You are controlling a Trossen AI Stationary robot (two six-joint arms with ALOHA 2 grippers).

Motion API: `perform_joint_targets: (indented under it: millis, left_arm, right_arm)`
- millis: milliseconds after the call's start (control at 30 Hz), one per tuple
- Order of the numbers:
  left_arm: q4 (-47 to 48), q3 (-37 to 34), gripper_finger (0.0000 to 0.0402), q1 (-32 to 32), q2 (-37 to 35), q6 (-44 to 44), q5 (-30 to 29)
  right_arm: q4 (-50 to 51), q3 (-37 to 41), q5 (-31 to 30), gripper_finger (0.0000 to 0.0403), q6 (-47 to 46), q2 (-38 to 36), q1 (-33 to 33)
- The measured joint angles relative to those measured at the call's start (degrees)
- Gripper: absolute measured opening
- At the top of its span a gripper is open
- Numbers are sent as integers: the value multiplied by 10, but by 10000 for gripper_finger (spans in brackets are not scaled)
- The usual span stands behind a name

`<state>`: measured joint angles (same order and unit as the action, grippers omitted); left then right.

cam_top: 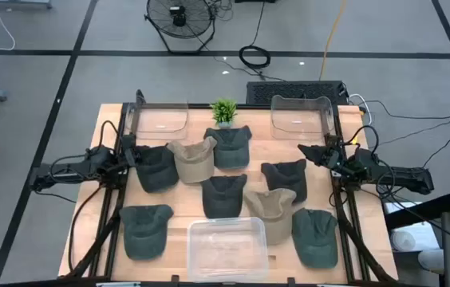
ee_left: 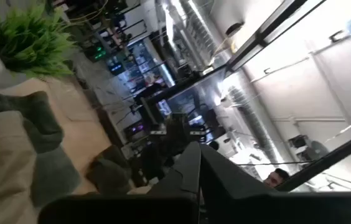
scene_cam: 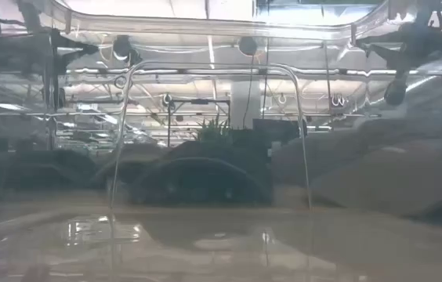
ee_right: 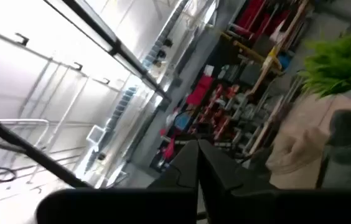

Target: Pick & Place hat

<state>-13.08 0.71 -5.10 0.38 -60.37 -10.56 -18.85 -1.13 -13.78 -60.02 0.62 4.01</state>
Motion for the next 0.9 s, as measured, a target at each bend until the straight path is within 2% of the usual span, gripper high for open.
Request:
perform_joint_targets:
  millis: [233,367,633,900]
  left_arm:
    - [12,0,2,0,0,-19,-4]
    - [13,0,2,0,0,-26,-17]
    - [14,1,1,0,0,-44,-27]
    - [28,61,1,0,53,8,-30]
  right_arm:
    - [-36,0,-51,0,46,0,0]
    - [-41,0,-76,0,14,0,0]
    - [5,0,-85,0,-10,0,0]
    - [-1,-6,-80,0,8,1,0]
